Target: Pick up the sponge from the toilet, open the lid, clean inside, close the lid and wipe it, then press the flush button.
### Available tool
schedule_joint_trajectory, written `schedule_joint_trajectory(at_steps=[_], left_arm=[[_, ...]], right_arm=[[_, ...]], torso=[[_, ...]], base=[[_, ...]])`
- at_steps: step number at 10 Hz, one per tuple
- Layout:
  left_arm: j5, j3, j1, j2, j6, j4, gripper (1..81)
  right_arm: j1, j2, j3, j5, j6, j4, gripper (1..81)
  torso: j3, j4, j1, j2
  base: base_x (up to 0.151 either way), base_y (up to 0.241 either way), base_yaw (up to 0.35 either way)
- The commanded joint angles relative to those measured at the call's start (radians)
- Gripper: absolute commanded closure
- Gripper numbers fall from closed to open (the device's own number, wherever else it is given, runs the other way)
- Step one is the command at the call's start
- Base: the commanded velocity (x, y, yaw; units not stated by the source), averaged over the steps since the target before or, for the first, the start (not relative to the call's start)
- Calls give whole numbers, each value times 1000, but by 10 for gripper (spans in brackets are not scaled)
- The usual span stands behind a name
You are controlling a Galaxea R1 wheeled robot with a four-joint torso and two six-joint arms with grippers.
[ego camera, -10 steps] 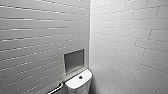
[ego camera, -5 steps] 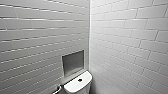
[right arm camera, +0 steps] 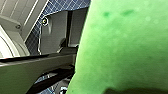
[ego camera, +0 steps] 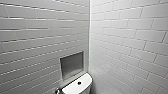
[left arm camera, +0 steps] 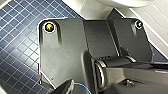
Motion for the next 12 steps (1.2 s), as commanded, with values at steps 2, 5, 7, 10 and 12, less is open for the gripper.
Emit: schedule_joint_trajectory(at_steps=[2, 5, 7, 10, 12], left_arm=[[49, 5, -58, 1, 2, -8, 10], [51, 5, -58, 1, 2, -8, 10], [51, 5, -58, 1, 2, -7, 10], [57, 18, -58, -5, 2, -8, 10], [61, 160, -58, -89, 0, -8, 10]], right_arm=[[44, -15, 8, -54, -3, -13, 811], [46, -10, 13, -57, -2, -16, 811], [46, -11, 15, -57, -1, -16, 811], [41, -28, 43, -54, -2, -16, 811], [41, -106, 178, -41, -1, -18, 811]], torso=[[0, 0, 0, 0], [0, 0, 0, 0], [0, 0, 1, 0], [0, 0, 1, 0], [0, 0, 1, 0]], base=[[103, 0, 0], [93, 0, 0], [37, 0, 0], [0, 0, 0], [0, 0, 0]])
